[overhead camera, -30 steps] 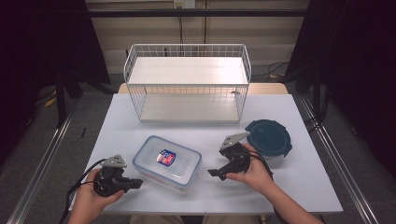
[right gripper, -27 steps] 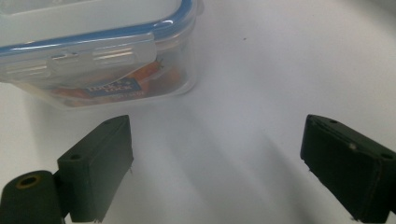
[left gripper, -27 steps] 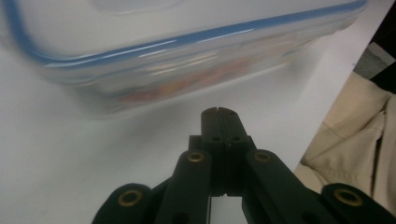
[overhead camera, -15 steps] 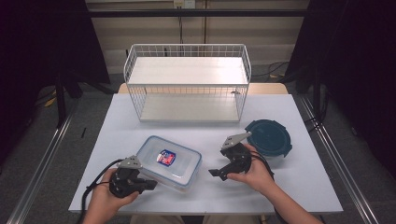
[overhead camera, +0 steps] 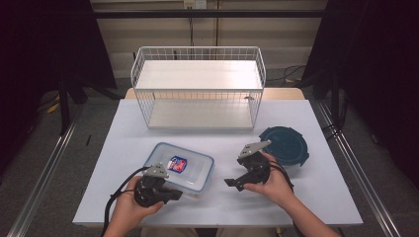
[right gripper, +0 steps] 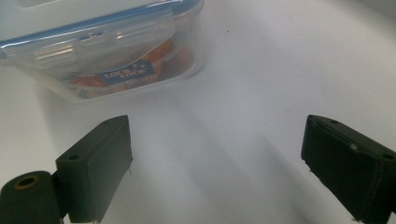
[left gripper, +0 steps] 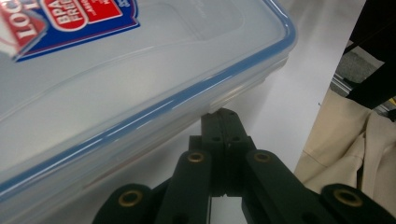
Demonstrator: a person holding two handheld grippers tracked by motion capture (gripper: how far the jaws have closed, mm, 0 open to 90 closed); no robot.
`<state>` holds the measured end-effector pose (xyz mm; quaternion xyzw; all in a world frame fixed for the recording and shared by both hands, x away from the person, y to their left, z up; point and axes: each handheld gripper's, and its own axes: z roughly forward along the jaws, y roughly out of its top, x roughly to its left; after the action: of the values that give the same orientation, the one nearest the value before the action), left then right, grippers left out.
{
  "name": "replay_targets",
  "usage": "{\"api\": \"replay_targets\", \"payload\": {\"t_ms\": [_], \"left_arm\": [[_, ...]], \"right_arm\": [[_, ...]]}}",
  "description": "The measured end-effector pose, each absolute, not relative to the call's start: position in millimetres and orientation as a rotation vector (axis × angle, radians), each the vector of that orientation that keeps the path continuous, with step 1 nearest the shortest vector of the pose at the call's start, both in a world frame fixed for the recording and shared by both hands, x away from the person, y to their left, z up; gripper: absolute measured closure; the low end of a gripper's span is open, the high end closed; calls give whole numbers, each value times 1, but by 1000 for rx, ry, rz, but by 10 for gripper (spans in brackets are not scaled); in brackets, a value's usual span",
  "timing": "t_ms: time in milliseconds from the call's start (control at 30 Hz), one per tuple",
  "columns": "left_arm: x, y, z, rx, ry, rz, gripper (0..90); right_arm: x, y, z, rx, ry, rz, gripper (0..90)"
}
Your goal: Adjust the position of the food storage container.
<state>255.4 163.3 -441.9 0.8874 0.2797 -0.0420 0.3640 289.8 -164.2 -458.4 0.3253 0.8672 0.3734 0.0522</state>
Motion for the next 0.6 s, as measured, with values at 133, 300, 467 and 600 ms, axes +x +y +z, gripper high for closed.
{"api": "replay_targets", "payload": {"t_ms": [133,300,467,600], "left_arm": [[259,155,-443,2279,718,-104,900],[264,145,-444,2259,739,-89,900],[271,139,-445,2253,743,-82,900],[276,136,-446,2245,742,-86,900]], "right_arm": [[288,-168,-459,1012,2626,1129,84],[285,-172,-458,1027,2603,1119,84],[281,-176,-458,1035,2598,1116,84],[280,-178,-459,1035,2593,1127,84]]}}
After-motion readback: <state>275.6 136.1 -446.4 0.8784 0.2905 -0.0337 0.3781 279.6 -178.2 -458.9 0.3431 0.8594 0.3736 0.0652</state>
